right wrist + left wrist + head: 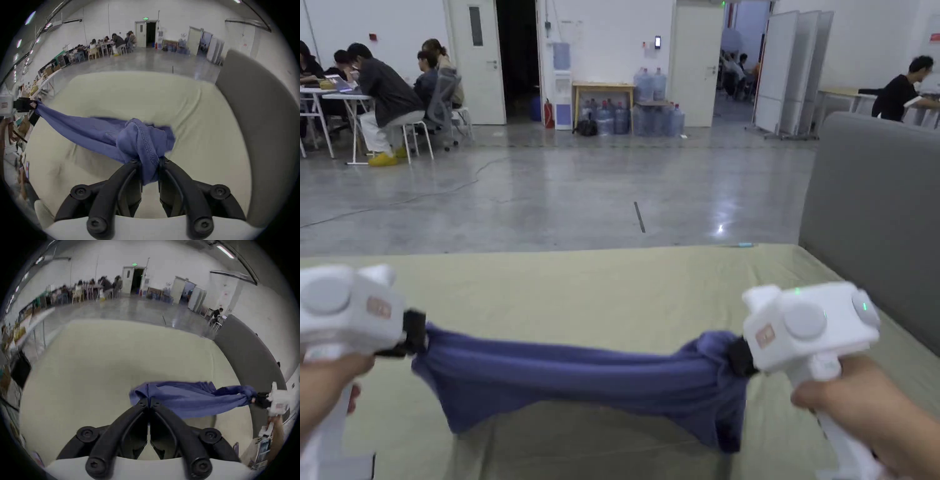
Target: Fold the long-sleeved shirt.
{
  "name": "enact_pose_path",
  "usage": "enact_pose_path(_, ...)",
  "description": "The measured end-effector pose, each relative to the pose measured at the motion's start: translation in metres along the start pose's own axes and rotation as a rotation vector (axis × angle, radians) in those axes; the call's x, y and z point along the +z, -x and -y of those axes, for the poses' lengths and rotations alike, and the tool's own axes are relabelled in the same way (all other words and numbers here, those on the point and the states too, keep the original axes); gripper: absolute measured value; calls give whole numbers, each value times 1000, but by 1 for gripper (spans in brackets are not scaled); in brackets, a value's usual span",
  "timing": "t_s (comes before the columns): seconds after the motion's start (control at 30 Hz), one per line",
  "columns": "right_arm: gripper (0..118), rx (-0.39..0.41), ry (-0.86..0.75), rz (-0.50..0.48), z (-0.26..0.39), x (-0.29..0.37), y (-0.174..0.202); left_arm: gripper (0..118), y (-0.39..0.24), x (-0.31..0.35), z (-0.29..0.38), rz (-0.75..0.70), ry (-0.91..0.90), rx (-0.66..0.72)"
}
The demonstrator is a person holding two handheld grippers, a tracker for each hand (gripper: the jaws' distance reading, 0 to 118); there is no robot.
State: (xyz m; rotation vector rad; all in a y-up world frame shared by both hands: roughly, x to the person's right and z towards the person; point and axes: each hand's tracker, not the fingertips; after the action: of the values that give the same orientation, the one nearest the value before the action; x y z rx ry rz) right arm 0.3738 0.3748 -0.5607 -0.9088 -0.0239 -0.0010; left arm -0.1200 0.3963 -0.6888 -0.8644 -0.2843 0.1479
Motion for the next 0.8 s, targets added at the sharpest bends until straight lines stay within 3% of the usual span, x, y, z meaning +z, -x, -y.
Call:
enact_pose_path(0.1,21,-53,36,-70,70,-1,-1,0,19,17,62,6,17,-38)
enact_pose_path(0.27,20,-15,57,-111,168,36,24,0,36,63,163,10,96,-86)
enact_pose_path(0.4,20,-59,76,-135,236,70,45,0,48,94,229,-14,155,-106)
enact_pose_path(0.63,20,-88,217,-132,335,90,68,0,70,126,308,-20,243,-36)
enact_pose_path(0.8,12,-144,313,-89,379,90,66,0,81,124,357,-64,325,-56)
